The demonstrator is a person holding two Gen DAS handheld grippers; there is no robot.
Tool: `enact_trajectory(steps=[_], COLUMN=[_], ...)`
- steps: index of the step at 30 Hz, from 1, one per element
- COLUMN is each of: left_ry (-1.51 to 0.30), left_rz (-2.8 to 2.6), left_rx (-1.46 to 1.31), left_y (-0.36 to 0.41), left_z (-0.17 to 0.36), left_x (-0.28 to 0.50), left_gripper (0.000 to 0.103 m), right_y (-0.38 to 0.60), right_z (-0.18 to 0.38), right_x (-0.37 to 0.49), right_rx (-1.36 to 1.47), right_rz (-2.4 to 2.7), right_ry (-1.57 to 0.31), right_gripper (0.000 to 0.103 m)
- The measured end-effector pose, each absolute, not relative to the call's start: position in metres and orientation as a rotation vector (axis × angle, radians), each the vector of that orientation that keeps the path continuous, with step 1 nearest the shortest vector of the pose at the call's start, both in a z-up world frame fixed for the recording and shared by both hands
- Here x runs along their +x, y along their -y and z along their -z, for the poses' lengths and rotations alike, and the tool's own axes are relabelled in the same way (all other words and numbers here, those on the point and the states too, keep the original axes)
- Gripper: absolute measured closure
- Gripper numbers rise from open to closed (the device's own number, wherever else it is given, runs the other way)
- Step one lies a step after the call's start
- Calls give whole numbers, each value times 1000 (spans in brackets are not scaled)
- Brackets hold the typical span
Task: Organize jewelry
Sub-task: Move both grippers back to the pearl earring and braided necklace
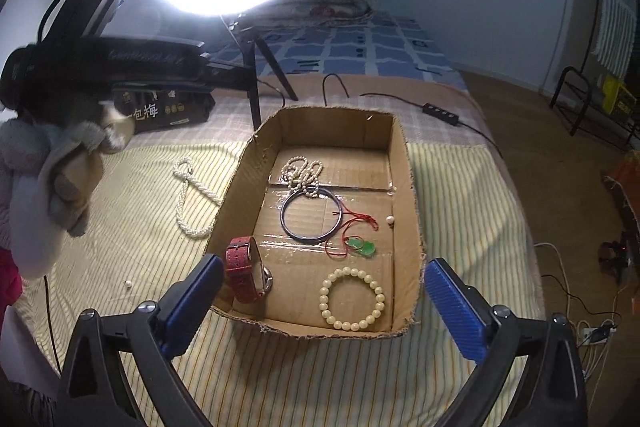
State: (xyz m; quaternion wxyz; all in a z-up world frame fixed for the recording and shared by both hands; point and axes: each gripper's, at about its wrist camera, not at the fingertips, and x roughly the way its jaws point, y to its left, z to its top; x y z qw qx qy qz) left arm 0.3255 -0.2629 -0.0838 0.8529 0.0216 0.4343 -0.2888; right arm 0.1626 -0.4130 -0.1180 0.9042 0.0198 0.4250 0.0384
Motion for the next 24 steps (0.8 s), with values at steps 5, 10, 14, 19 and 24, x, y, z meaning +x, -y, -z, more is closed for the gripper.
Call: enact_trajectory(steps=[5,10,14,19,24], left_ry=[-898,-874,-862,-854,-873], left_rz=[599,555,520,471,417], left_rx=[55,90,89,104,159], left_y=[239,205,168,130,102], left_z=[75,68,65,70,86], left_x=[313,299,283,263,236], left_gripper=[45,45,45,45,45], right_y=[408,399,392,379,359], right_z=[107,101,94,86,82], right_x=[152,147,146,150,159], right_rx=[20,-14,-16,-9,-38], right_rz=[-67,-75,-89,-147,-206], right_ry=[-853,-828,-791,-764,-774], right_gripper=[0,0,0,0,0])
